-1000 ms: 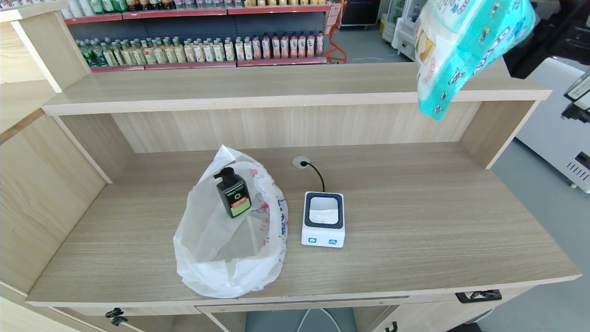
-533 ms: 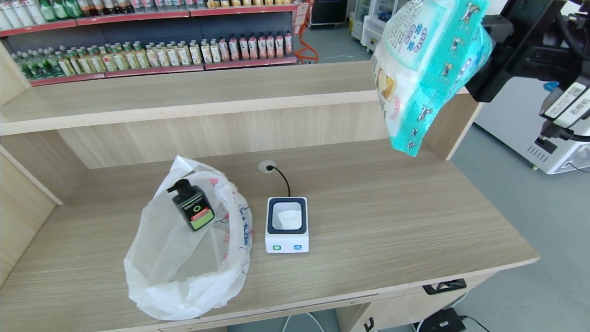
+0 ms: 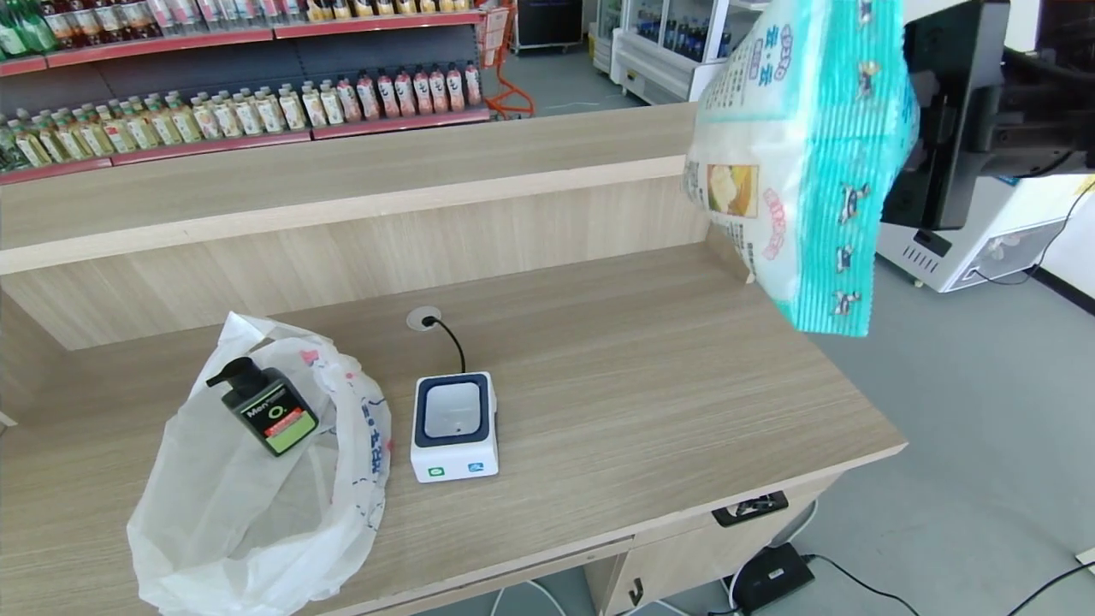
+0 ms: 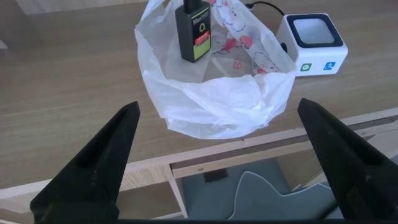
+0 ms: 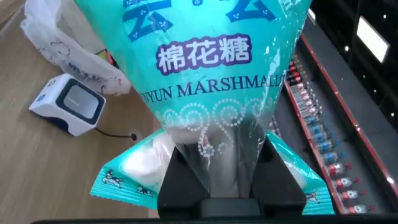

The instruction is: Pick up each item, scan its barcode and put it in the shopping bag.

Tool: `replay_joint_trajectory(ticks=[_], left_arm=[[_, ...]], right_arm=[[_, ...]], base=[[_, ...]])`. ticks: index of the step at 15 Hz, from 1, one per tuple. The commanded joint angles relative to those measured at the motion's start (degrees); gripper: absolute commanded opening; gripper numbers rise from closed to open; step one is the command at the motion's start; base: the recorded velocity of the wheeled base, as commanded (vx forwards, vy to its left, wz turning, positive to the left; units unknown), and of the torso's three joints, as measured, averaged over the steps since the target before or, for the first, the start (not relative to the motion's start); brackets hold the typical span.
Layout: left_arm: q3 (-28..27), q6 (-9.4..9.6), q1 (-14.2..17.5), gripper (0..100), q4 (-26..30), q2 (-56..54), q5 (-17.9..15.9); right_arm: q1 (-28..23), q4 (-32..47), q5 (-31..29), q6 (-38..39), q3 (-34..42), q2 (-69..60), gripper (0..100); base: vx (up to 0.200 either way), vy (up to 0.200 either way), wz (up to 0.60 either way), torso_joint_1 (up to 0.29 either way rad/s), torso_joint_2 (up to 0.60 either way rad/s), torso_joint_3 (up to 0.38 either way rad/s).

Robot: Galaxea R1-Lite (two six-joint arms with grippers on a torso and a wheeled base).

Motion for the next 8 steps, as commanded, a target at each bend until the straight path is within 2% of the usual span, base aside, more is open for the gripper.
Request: replay_joint_trajectory(ticks=[1, 2, 4, 6, 8], left_arm=[[0.00, -0.01, 0.01, 100, 0.00, 0.00, 0.01], [0.00, -0.01, 0.01, 100, 0.00, 0.09, 0.01], [0.00, -0.01, 0.01, 100, 0.00, 0.09, 0.01], [0.00, -0.01, 0.01, 100, 0.00, 0.09, 0.01], [0.00, -0.01, 0.01, 100, 0.00, 0.09, 0.01]], right_arm=[[-0.02, 0.07, -0.13, 7.02, -3.78, 0.33, 0], [0.07, 0.07, -0.13, 21.26, -6.60, 0.77, 0], [-1.33, 0.51, -1.19, 40.07, -8.71, 0.86, 0], [-2.74, 1.04, -3.47, 49.82, -8.36, 1.03, 0], [-2.65, 4.03, -4.53, 49.91, -8.71, 1.03, 0]], base=[[0.000, 0.000, 0.00, 0.000, 0.00, 0.000], [0.000, 0.000, 0.00, 0.000, 0.00, 0.000], [0.000, 0.000, 0.00, 0.000, 0.00, 0.000], [0.000, 0.000, 0.00, 0.000, 0.00, 0.000], [0.000, 0.000, 0.00, 0.000, 0.00, 0.000]])
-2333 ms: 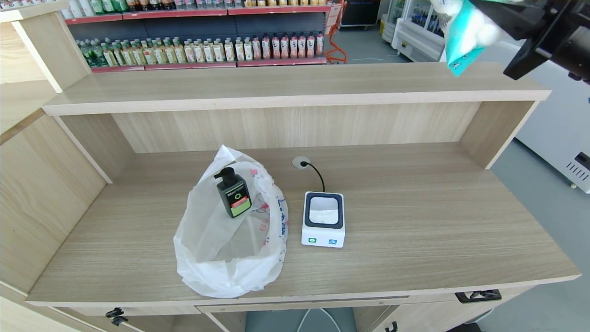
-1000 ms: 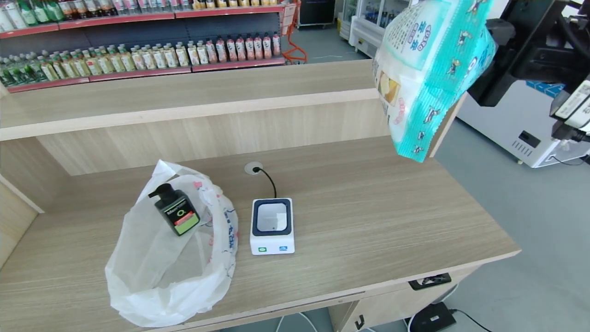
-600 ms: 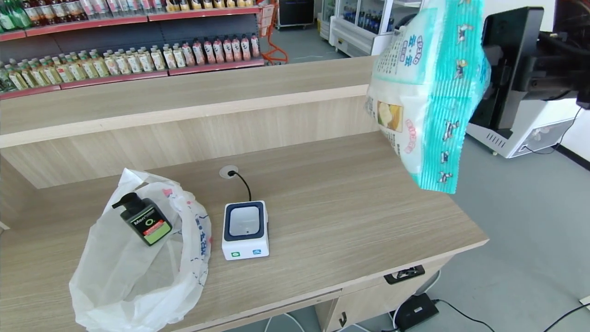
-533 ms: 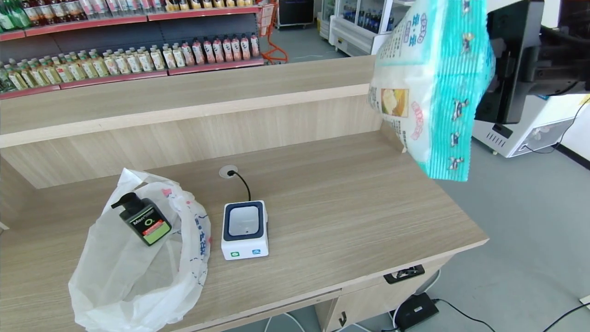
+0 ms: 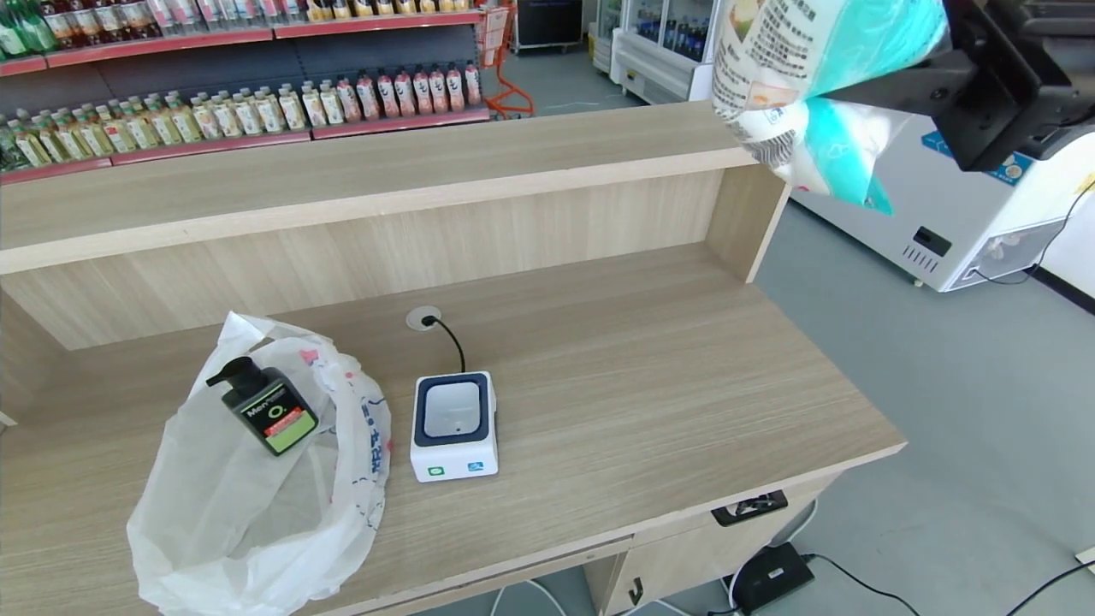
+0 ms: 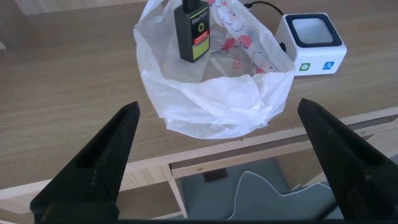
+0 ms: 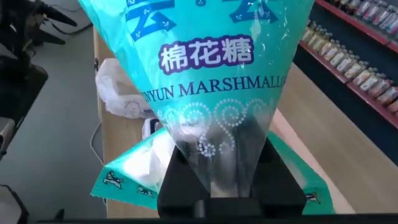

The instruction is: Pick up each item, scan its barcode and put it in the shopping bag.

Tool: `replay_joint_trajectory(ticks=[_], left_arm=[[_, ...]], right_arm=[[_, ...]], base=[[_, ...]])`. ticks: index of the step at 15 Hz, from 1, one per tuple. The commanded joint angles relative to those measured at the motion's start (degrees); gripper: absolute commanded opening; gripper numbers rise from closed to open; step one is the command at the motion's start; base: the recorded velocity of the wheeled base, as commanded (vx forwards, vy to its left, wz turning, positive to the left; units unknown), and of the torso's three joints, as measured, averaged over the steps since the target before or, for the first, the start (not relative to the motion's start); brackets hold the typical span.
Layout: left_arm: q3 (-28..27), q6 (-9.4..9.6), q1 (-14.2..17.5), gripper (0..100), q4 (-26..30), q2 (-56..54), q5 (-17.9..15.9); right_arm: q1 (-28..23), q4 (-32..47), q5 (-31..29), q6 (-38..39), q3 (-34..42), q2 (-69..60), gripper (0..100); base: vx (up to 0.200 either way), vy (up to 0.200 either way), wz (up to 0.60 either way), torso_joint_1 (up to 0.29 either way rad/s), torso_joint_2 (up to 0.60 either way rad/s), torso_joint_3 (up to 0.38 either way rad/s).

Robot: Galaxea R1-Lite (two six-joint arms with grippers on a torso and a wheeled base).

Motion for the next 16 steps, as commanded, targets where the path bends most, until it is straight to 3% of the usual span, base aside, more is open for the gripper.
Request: replay_joint_trajectory(ticks=[1, 3, 4, 10, 14, 16], left_arm=[[0.00, -0.01, 0.01, 100, 0.00, 0.09, 0.01], [0.00, -0.01, 0.01, 100, 0.00, 0.09, 0.01], [0.00, -0.01, 0.01, 100, 0.00, 0.00, 0.01], [0.00, -0.01, 0.01, 100, 0.00, 0.09, 0.01], [0.00, -0.01, 0.01, 100, 0.00, 0.09, 0.01], [0.00, -0.01, 0.01, 100, 0.00, 0.09, 0.01]], right_arm=[[-0.21, 2.08, -0.58, 0.89, -0.36, -0.11, 0], [-0.30, 8.50, -0.76, 7.57, -0.62, -0.99, 0], [-0.48, 12.54, -0.67, 15.66, -1.06, -1.87, 0], [0.49, 13.86, 0.91, 45.36, -1.76, -4.24, 0], [0.49, 18.34, 2.14, 54.33, -1.59, -5.29, 0], [0.23, 28.01, 2.32, 54.15, -1.50, -4.24, 0]], base=[[0.000, 0.000, 0.00, 0.000, 0.00, 0.000], [0.000, 0.000, 0.00, 0.000, 0.00, 0.000], [0.000, 0.000, 0.00, 0.000, 0.00, 0.000], [0.000, 0.000, 0.00, 0.000, 0.00, 0.000], [0.000, 0.000, 0.00, 0.000, 0.00, 0.000], [0.000, 0.000, 0.00, 0.000, 0.00, 0.000]])
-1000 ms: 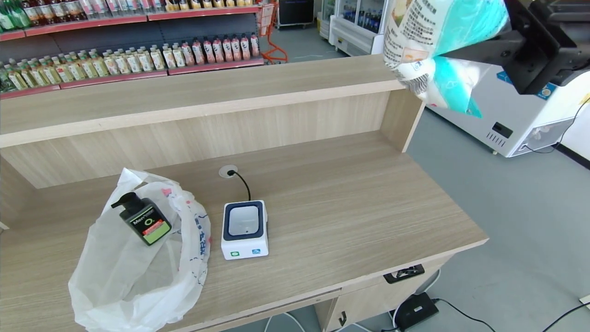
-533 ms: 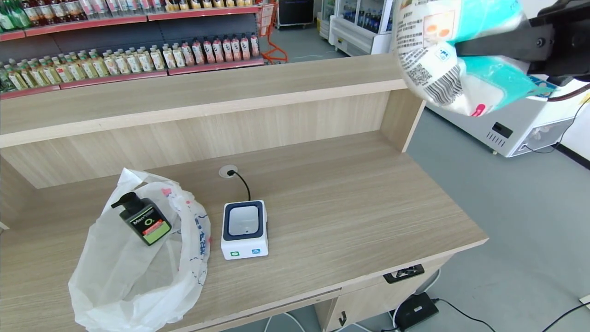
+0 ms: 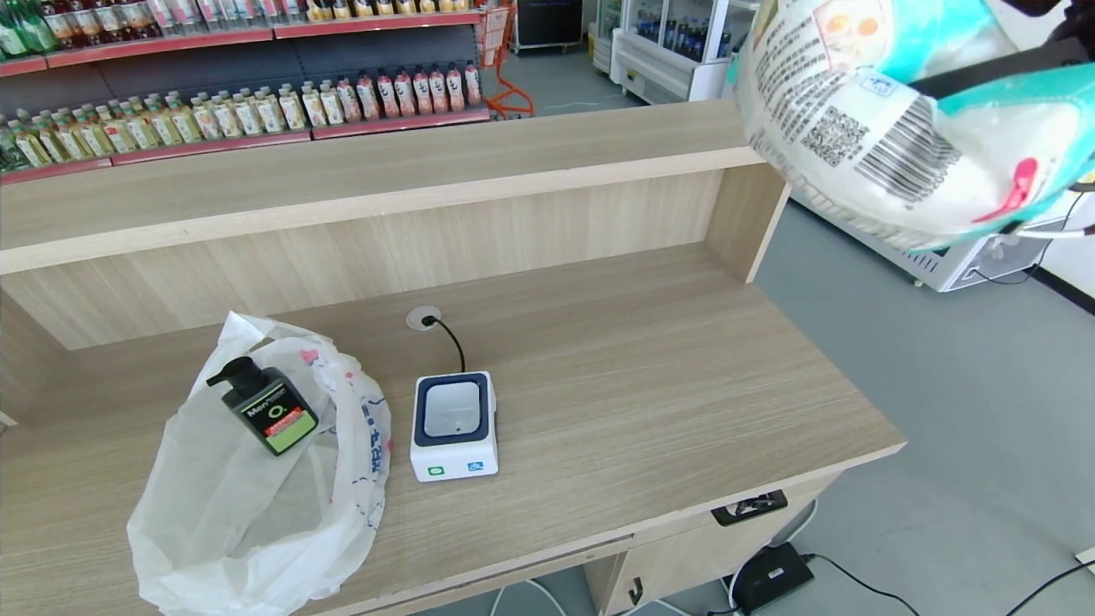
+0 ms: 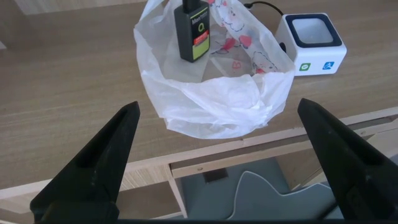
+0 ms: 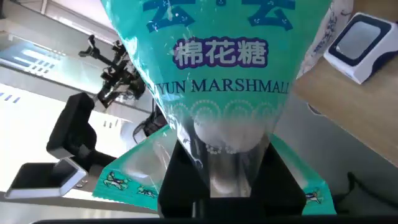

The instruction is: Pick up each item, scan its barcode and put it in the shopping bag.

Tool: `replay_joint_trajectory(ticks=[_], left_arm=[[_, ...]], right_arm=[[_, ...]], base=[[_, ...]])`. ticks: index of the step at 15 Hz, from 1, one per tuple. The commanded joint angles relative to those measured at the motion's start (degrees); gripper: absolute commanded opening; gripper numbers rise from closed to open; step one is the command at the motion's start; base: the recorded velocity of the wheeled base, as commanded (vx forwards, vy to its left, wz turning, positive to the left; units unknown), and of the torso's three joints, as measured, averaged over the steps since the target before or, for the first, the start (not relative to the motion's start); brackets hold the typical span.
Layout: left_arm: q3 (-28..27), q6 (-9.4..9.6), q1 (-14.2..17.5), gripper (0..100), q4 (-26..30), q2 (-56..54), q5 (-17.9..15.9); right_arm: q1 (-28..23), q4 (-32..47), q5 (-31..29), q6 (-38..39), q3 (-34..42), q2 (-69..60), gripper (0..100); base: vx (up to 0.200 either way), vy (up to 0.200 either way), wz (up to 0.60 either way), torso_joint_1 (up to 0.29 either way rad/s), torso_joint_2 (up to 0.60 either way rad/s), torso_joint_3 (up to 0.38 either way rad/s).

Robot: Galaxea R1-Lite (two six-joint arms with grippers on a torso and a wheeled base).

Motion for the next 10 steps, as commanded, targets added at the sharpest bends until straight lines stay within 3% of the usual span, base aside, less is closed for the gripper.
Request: replay_joint_trajectory(ticks=[1, 4, 7, 10], left_arm=[[0.00, -0.01, 0.01, 100, 0.00, 0.09, 0.04], [0.00, -0.01, 0.01, 100, 0.00, 0.09, 0.04], [0.00, -0.01, 0.01, 100, 0.00, 0.09, 0.04], [0.00, -0.01, 0.01, 100, 0.00, 0.09, 0.04]], right_arm=[[-0.30, 5.87, 1.12, -0.21, 0.03, 0.67, 0], [-1.71, 20.63, 4.81, -0.47, 0.03, 1.63, 0], [-3.38, 33.99, 6.65, -9.79, 0.29, 2.78, 0], [-3.02, 38.65, 7.44, -16.82, 0.29, 3.30, 0]], base=[[0.000, 0.000, 0.00, 0.000, 0.00, 0.000], [0.000, 0.000, 0.00, 0.000, 0.00, 0.000], [0.000, 0.000, 0.00, 0.000, 0.00, 0.000], [0.000, 0.000, 0.00, 0.000, 0.00, 0.000]])
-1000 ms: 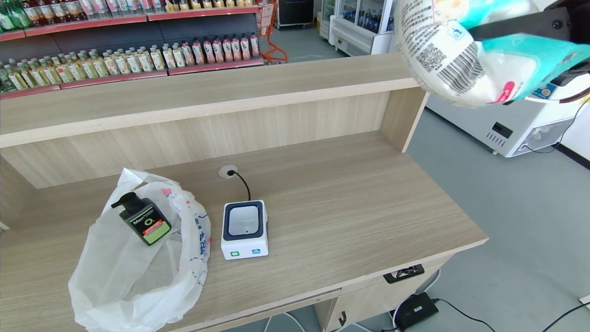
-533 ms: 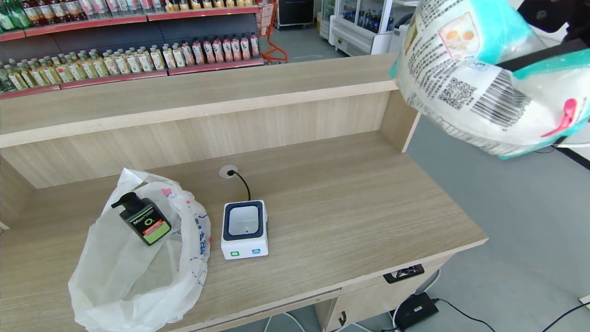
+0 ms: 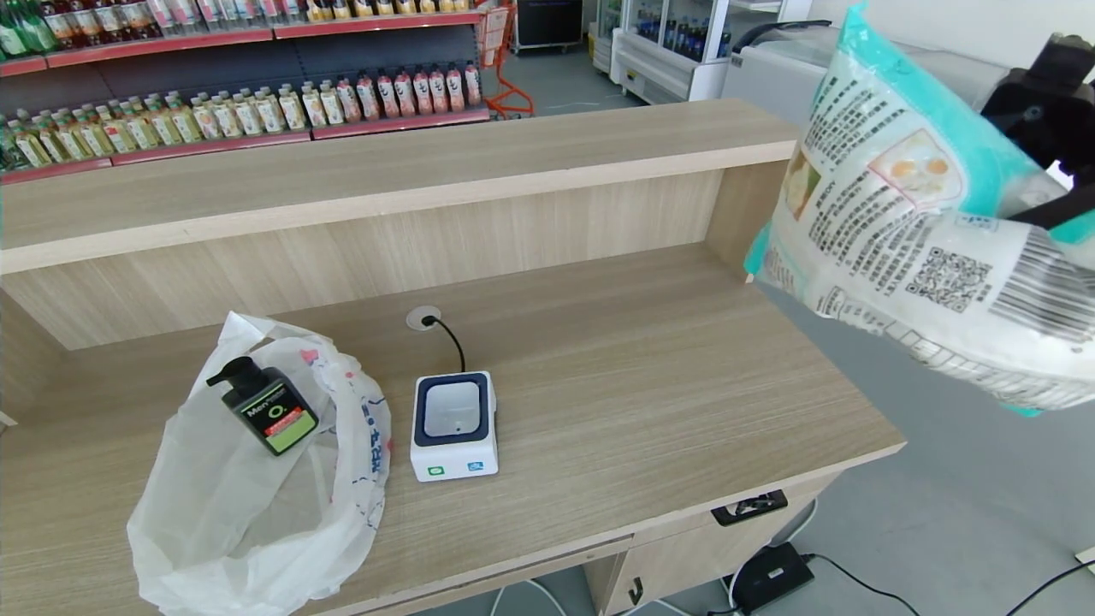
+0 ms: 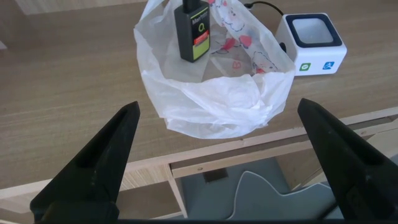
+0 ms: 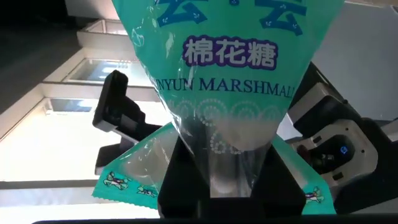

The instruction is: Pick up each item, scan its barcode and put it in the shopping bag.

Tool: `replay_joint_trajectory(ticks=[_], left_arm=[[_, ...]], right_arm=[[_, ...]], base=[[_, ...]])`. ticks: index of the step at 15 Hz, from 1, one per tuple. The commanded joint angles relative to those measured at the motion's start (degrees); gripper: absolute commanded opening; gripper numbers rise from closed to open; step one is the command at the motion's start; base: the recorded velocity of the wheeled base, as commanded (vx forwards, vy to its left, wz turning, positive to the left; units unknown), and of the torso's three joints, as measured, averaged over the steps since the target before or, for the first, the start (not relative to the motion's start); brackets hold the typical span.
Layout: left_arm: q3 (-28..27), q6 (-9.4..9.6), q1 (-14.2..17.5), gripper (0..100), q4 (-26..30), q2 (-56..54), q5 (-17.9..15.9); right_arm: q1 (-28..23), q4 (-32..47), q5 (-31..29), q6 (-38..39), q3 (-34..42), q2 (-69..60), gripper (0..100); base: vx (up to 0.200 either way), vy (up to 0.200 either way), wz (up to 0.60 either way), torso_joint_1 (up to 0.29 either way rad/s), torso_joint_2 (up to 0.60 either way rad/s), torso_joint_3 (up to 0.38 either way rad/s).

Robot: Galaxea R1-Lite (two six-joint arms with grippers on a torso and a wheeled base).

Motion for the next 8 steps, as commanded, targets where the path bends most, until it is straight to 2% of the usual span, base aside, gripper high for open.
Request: replay_joint_trajectory(ticks=[1, 5, 8], left_arm=[[0.00, -0.01, 0.01, 100, 0.00, 0.09, 0.04], [0.00, -0.01, 0.01, 100, 0.00, 0.09, 0.04], [0.00, -0.01, 0.01, 100, -0.09, 0.09, 0.04]], right_arm=[[0.32, 0.30, 0.79, -0.19, -0.28, 0.83, 0], [4.02, 2.06, 2.81, -0.10, -0.19, -1.54, 0], [9.20, 3.55, 3.69, -0.28, 0.07, -4.53, 0]], base=[[0.000, 0.000, 0.00, 0.000, 0.00, 0.000], [0.000, 0.000, 0.00, 0.000, 0.00, 0.000], [0.000, 0.000, 0.00, 0.000, 0.00, 0.000]])
